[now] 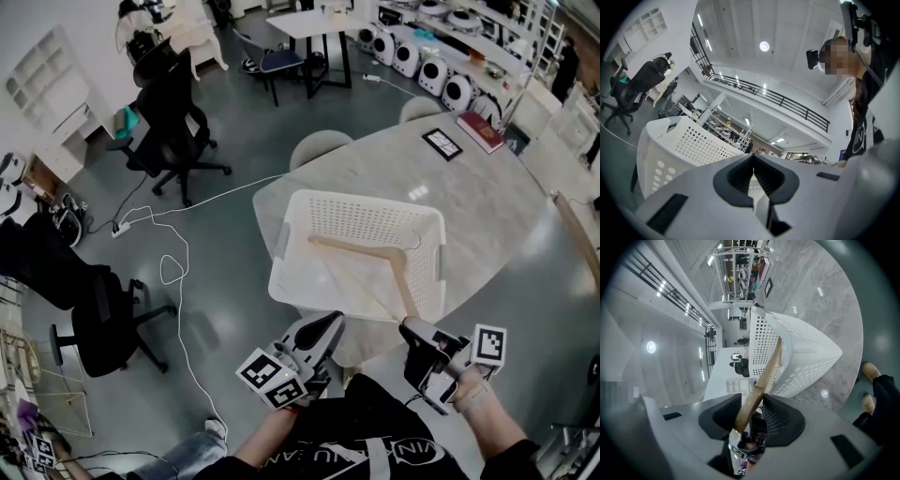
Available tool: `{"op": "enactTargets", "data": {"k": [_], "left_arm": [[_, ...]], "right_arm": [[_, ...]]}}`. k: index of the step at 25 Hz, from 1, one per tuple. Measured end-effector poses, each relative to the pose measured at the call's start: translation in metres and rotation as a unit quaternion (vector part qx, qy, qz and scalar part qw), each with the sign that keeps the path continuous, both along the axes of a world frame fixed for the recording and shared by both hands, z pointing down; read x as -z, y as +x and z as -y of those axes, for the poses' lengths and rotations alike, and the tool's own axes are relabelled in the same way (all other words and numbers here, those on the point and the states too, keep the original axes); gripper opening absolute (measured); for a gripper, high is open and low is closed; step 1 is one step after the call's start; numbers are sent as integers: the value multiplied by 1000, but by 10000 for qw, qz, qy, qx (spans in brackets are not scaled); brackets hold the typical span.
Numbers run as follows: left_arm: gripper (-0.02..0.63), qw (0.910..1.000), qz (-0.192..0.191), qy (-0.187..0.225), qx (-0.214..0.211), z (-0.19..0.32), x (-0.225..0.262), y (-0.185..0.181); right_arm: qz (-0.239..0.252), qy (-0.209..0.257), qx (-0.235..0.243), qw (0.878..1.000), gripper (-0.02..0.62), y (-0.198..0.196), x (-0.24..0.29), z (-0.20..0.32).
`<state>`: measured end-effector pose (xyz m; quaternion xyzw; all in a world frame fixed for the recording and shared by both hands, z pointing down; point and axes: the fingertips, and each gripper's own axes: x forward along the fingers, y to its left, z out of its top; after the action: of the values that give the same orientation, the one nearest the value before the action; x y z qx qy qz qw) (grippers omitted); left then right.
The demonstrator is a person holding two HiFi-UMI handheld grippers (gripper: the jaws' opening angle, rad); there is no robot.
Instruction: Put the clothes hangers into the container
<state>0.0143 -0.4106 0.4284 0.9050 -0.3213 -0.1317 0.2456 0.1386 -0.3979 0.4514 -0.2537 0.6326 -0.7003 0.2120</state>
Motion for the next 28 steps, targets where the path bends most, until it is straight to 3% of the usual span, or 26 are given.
{"op": "enactTargets", "data": {"k": [23,28], "left_arm": [[9,9977,11,106,-671,-31,4,5],[9,9967,18,154,-791,-45,8,-2]], "right_arm": [[-106,1007,-264,9945,150,-26,26,-47],[-119,1284,-336,9911,113,-47,35,-64]]}}
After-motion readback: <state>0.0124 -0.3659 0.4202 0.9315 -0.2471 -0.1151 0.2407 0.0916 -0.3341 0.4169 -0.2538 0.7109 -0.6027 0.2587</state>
